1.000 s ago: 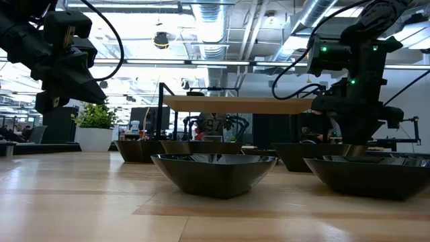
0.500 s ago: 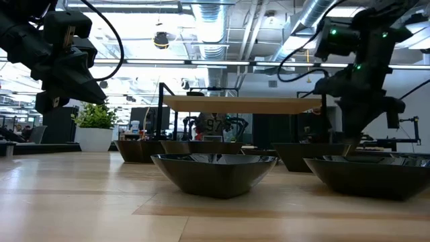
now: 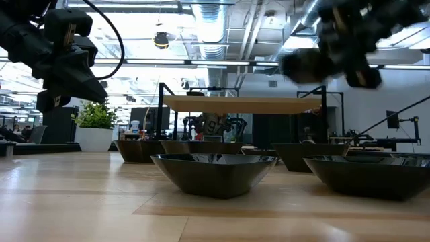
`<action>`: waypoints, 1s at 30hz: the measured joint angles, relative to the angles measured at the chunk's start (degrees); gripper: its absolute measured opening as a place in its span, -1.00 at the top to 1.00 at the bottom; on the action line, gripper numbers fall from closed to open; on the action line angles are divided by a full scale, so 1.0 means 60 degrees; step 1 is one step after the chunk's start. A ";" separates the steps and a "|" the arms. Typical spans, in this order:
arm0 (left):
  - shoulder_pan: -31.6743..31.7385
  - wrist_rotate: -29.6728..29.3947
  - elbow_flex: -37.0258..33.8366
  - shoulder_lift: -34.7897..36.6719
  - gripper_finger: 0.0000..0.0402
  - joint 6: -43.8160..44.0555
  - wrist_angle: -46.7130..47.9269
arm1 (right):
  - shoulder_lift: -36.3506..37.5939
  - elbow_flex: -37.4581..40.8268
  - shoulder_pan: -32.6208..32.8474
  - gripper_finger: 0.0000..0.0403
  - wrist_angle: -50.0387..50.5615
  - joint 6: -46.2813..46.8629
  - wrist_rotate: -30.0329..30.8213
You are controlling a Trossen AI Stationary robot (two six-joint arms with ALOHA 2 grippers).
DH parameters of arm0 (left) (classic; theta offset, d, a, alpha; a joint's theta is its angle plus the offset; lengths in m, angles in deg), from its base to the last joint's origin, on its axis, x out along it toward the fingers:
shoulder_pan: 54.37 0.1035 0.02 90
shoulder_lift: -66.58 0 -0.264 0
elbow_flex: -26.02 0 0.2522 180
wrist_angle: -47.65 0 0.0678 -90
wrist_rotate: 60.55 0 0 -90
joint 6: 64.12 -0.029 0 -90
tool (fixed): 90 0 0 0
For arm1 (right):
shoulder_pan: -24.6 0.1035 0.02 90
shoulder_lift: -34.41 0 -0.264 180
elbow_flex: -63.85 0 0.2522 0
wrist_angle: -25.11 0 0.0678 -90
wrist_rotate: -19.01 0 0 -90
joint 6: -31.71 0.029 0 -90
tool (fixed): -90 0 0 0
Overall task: Pick & Place Mini shaped plates
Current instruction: Put the distorted square plate on the shelf
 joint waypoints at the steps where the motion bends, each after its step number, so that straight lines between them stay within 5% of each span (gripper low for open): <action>1: 0.0000 -0.0004 0.0000 -0.0003 0.78 0.0000 -0.0003 | -0.0035 -0.0298 -0.0038 0.98 -0.0050 -0.0175 -0.0005; 9: -0.0004 -0.0003 0.0000 -0.0003 0.78 0.0000 -0.0058 | -0.1593 -0.3624 -0.1070 0.98 0.1019 -0.2573 -0.0012; 21: -0.0004 -0.0003 0.0000 -0.0003 0.78 0.0000 -0.0188 | -0.6245 -0.9022 -0.3529 0.99 0.3527 -0.6689 -0.0526; 30: -0.0007 -0.0004 0.0000 -0.0003 0.78 0.0000 -0.0247 | -0.8983 -1.0703 -0.4964 0.99 0.4510 -0.7679 -0.1398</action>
